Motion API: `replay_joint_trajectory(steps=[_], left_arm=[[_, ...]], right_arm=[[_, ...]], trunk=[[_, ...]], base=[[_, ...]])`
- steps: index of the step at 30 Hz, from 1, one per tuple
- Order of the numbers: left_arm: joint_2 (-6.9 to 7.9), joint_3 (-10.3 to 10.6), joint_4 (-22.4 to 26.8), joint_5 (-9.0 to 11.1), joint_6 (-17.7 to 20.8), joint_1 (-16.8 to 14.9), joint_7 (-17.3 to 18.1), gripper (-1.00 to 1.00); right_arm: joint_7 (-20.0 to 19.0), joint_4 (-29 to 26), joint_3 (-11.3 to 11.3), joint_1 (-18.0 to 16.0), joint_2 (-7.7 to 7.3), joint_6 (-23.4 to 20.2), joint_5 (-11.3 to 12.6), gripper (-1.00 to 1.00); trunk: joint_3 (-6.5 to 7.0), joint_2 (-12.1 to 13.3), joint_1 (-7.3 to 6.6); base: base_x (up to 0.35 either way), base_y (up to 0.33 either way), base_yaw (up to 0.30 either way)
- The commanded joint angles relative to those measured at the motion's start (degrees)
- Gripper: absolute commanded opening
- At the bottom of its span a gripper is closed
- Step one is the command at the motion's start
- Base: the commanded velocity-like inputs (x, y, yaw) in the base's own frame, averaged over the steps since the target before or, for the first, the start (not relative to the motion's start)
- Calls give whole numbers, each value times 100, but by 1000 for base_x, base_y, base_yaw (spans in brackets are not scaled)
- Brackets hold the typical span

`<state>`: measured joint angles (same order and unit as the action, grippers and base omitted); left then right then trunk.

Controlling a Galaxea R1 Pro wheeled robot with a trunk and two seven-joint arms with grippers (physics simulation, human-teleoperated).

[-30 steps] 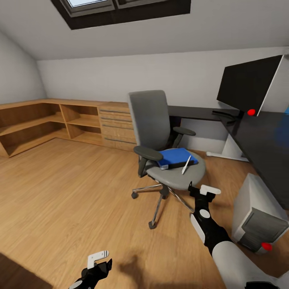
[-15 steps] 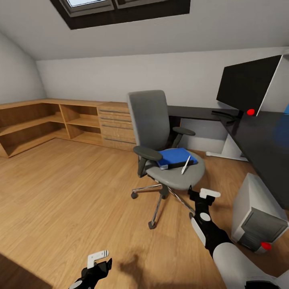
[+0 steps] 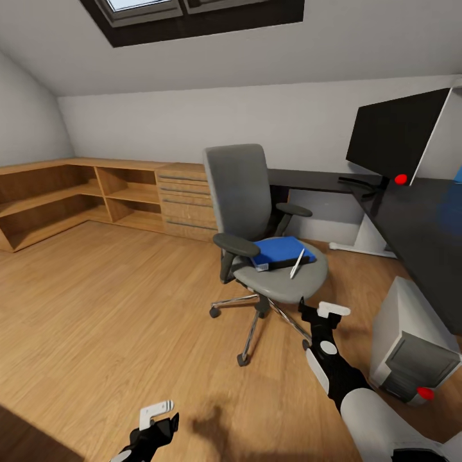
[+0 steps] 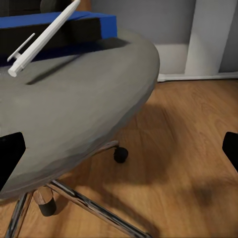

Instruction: In the bedroom, organize the workspace by keeping the computer under the desk, ensuring the monitor is on the desk, placing the keyboard on the desk next to the monitor, placing the mouse on the desk next to the keyboard, moving the folder from the swivel chair onto the desk next to the mouse, stacking the notebook on top of the folder with the pen on top of the notebook, and positioning the swivel chair next to the desk.

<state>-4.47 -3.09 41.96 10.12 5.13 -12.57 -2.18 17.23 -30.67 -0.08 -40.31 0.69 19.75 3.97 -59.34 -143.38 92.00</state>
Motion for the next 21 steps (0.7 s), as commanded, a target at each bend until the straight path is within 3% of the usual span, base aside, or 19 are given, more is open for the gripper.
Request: replay_joint_trajectory(steps=[1,9,21], left_arm=[[-3,-7,1,60,35,0,-11,100],[-2,-7,-33,60,32,0,-11,100],[-4,-7,-39,60,32,0,-11,100]], right_arm=[[-6,3,0,-3,3,43,62,100],[-22,0,-1,-3,14,121,258,100],[-2,-8,5,-3,34,134,300,100]], trunk=[[-5,-2,-1],[-5,-2,-1],[-5,-2,-1]], base=[[0,0,0],[0,0,0],[0,0,0]])
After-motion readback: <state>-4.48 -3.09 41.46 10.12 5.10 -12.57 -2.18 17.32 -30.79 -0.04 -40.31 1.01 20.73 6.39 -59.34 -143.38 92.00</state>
